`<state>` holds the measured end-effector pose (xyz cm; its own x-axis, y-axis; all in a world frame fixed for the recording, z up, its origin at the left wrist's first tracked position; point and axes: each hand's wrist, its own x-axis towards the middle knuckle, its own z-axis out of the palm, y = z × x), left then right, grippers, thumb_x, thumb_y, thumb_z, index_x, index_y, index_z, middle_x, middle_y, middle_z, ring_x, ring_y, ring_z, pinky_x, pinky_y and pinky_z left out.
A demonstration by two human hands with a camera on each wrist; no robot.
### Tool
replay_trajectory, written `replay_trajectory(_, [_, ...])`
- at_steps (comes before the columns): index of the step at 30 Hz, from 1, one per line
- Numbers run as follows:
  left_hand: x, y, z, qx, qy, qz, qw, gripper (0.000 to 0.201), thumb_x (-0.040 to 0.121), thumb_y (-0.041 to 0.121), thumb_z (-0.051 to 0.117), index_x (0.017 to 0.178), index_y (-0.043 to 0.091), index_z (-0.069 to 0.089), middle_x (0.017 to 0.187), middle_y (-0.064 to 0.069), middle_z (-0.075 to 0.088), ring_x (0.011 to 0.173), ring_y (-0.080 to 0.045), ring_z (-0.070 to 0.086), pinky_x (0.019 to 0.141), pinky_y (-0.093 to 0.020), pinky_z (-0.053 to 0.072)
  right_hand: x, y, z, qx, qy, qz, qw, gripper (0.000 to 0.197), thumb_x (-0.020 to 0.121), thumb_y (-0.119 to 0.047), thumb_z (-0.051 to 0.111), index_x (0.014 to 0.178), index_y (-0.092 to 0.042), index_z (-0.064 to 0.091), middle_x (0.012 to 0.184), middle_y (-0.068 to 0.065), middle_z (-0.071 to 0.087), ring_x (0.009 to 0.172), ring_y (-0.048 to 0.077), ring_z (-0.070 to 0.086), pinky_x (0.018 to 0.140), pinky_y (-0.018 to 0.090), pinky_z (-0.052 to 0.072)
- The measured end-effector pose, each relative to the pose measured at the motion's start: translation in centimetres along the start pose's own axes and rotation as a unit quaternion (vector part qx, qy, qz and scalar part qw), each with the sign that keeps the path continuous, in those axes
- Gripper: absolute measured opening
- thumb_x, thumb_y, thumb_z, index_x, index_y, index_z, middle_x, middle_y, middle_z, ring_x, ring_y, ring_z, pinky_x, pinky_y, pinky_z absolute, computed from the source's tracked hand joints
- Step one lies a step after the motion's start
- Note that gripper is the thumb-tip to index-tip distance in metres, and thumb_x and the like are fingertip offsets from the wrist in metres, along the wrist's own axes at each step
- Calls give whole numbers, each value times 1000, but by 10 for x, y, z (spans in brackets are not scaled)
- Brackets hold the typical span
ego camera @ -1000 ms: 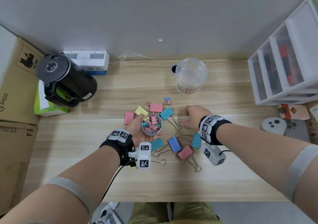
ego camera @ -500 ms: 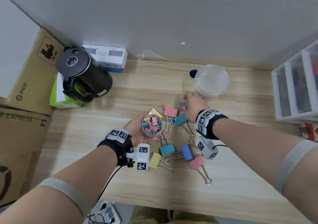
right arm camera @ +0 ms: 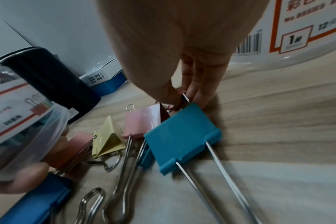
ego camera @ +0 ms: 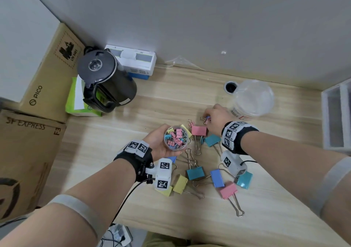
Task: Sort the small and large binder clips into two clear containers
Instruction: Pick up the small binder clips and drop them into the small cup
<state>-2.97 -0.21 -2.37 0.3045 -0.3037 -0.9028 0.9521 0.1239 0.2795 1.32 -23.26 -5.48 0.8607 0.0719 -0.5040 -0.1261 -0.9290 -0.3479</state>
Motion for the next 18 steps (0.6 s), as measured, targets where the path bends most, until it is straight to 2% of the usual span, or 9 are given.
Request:
replay_trajectory(3, [0,5,-2,0,-6,0,1000,43,103,36,40,119,4,64,105,-22,72,90,-36,73,56,-34,61,6,-6,0,15,8,-8,1000,31,89,-8,59,118,-19,66,119,6,49,101,25,56,82,24,37])
replay_trajectory(6, [0,9,-5,3,-8,2,1000,43,103,36,40,119,4,64,109,-23,70,97,-38,70,56,-35,61,10,-14,-1,36,3,-14,999,29,89,-13,61,117,-17,67,119,6,49,100,23,57,82,24,39])
replay_trajectory(9, [-1,12,-8,-3,-7,2,1000,41,103,35,40,116,5,64,108,-22,71,103,-40,67,53,-34,61,12,-28,0,45,-14,-16,999,33,84,-28,65,114,-14,67,115,6,48,99,26,57,83,28,45])
replay_trajectory(13, [-2,13,-8,-2,-10,6,1000,42,103,35,40,113,4,65,101,-22,72,97,-38,69,54,-34,62,11,-40,7,15,-14,-27,999,48,73,-53,72,107,-20,65,109,4,46,99,24,52,90,35,48])
replay_trajectory(15, [-2,13,-8,0,-10,6,1000,42,103,35,39,110,4,67,98,-21,73,94,-36,69,55,-33,62,10,-44,10,15,-8,-30,999,45,72,-51,73,104,-20,66,109,5,48,100,26,53,90,37,49])
replay_trajectory(18, [-3,12,-8,1,-9,5,1000,42,102,36,40,109,5,68,98,-20,73,93,-35,69,56,-33,62,12,-47,11,16,3,-28,999,39,71,-45,77,99,-20,67,109,6,49,101,28,54,91,35,48])
